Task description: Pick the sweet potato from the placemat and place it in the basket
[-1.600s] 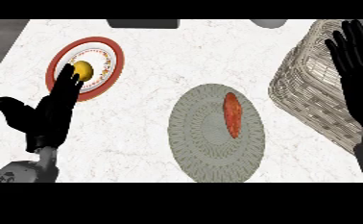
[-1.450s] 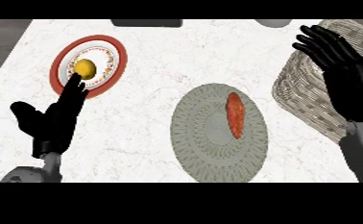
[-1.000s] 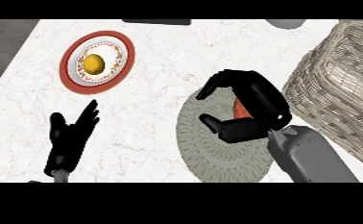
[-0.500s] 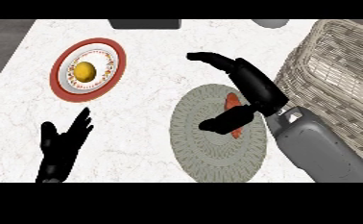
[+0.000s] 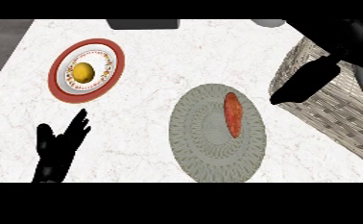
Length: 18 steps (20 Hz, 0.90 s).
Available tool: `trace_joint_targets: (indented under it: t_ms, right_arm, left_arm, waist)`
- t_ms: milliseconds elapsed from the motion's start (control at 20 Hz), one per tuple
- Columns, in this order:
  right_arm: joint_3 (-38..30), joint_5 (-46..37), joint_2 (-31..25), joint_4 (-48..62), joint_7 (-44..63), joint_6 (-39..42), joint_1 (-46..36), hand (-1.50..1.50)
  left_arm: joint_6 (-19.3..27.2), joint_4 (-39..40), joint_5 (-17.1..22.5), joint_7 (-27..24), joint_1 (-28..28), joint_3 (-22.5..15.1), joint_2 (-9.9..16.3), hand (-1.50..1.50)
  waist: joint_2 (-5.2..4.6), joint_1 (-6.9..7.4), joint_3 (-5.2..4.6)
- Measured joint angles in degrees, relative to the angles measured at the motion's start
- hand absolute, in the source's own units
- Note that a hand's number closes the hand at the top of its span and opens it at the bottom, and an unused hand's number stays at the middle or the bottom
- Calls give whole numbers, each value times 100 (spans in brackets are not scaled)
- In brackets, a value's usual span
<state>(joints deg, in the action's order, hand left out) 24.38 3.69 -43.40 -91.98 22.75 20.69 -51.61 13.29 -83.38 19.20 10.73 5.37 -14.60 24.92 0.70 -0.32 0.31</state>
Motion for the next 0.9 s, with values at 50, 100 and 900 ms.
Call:
trace_joint_targets:
  t_ms: [50,100,900]
  right_arm:
    - [-42,165,-141,9,94,306,-90,-150]
    - [-68,329,-283,64,170,643,-208,-150]
    - [-433,601,-659,380,355,2811,-222,-150]
  left_arm:
    - [-41,16,24,-17,6,36,19,0]
    - [-59,8,32,5,-4,45,29,0]
    - [-187,50,-137,51,-31,182,-123,0]
  waist:
    - [-1,-1,0]
    - [-7,7,-2]
    - [-34,54,17]
